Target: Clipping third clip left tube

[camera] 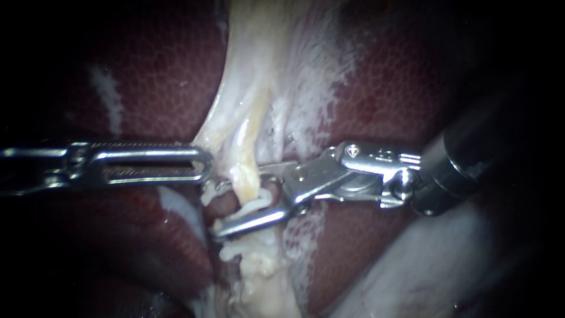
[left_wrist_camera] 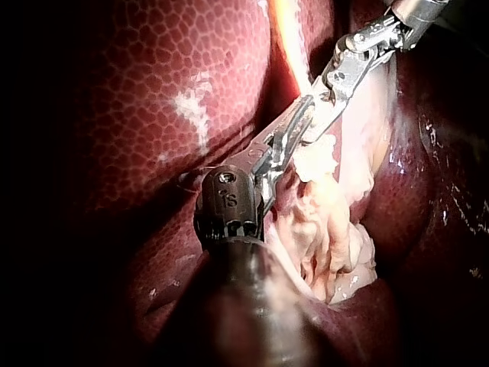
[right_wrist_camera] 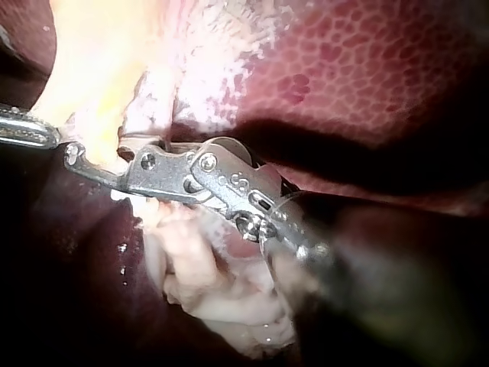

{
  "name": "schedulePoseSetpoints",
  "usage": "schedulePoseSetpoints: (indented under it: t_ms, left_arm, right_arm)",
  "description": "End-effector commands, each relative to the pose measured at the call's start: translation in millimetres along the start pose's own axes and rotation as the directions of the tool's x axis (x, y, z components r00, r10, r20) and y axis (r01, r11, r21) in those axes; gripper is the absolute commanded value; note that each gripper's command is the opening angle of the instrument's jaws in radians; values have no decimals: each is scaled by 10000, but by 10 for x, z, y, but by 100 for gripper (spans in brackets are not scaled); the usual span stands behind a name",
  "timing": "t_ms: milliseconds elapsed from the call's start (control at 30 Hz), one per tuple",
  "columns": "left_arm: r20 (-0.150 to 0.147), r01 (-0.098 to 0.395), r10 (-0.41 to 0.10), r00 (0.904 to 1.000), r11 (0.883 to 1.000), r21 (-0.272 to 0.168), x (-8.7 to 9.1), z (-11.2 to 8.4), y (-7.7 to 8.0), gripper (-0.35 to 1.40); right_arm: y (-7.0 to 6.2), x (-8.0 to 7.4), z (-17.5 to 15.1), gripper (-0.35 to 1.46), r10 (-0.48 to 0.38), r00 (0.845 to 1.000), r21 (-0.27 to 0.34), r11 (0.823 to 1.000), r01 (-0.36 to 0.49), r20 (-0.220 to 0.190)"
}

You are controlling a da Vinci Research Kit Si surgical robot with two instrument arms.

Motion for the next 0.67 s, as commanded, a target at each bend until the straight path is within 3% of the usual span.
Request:
schedulePoseSetpoints:
  t_ms: [33,667]
  left_arm:
    - [-1,-1,1,10000,10000,-6,0,0,0,-35]
    - [-2,-1,1,10000,10000,-4,0,-1,0,-35]
  right_arm:
    - [2,-1,-1,-35,10,10000,-6,10000,-10,0]
    - [3,-10,2,-35,12,10000,5,10000,-12,23]
